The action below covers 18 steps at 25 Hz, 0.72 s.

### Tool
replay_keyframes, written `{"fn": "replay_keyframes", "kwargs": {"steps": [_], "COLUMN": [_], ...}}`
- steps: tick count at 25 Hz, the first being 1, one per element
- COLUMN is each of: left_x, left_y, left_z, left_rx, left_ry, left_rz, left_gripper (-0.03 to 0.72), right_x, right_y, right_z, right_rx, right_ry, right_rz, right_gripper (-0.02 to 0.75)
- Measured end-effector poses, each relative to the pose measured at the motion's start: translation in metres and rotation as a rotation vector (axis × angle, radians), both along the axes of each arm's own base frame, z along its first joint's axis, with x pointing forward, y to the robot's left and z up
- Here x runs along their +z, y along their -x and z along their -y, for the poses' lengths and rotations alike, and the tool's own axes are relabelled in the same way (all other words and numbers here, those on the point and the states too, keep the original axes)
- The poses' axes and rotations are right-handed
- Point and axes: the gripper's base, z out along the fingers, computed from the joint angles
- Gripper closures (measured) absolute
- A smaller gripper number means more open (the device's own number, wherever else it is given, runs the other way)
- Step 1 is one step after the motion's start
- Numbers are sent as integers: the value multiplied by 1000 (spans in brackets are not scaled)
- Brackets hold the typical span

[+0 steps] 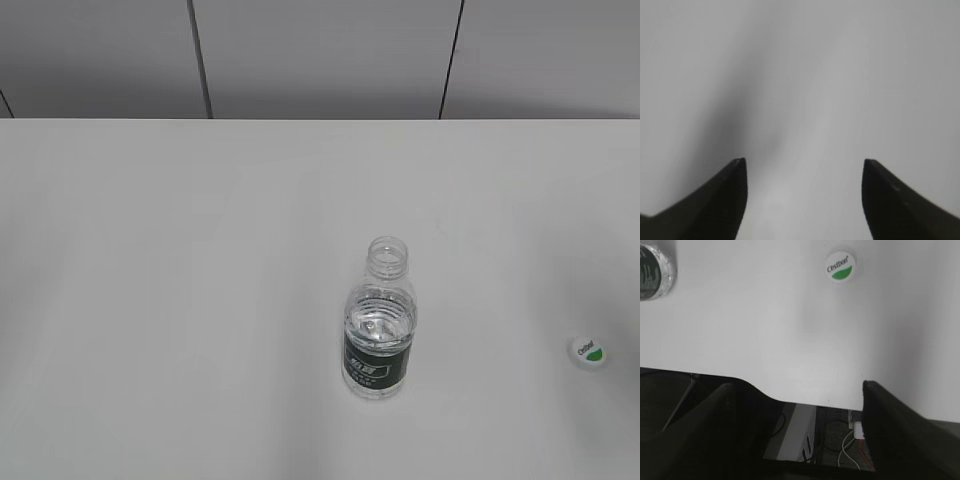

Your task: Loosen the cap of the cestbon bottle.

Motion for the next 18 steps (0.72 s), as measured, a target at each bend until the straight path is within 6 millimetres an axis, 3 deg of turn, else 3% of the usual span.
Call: {"fn": "replay_keyframes", "kwargs": {"steps": [4, 12, 15, 18], "left_x": [10, -14, -13, -11], "left_y": [40, 100, 117, 134], "left_z": [-11, -18, -19, -18], "left_rx": [-10, -3, 2, -5], "left_ry": [-150, -252, -269, -283], "left_rz": [-12, 82, 204, 333], "left_gripper": [141, 188, 198, 202], "right_x": [21, 60, 66, 55], "right_y": [26, 83, 102, 121], "right_z": [1, 5, 9, 12], "right_rx": [-9, -32, -29, -14], "right_ry": [-3, 3, 31, 63], "right_rz": [55, 325, 409, 462], "right_gripper": [145, 145, 148, 168]}}
